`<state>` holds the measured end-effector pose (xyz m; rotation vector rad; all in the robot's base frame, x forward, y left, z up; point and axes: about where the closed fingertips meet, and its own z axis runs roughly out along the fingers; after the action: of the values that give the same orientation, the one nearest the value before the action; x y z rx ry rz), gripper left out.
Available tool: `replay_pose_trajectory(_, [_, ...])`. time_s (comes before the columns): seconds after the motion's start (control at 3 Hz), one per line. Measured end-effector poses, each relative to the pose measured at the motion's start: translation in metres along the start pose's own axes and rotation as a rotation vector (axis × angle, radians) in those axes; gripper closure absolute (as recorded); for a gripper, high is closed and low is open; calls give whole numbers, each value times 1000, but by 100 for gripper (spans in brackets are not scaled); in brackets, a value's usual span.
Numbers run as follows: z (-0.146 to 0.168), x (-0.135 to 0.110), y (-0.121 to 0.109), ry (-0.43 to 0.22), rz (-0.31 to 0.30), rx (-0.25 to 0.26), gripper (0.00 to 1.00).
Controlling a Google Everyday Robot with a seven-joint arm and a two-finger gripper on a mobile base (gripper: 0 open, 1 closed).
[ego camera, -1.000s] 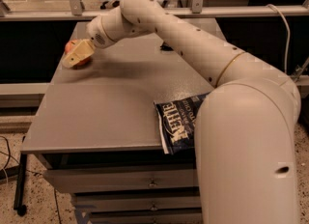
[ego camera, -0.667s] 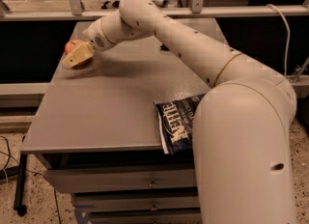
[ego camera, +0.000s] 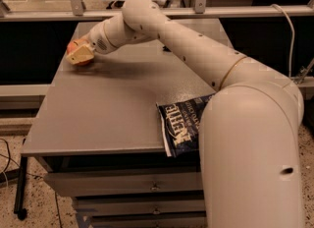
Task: Pick apple
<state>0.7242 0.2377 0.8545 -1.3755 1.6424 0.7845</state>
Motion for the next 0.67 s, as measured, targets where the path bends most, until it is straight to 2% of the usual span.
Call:
replay_pose_trajectory(0.33, [-19, -5, -2, -30, -6, 33, 87])
replay_pose_trajectory(0.67, [-51, -12, 4, -105, -8, 36, 100])
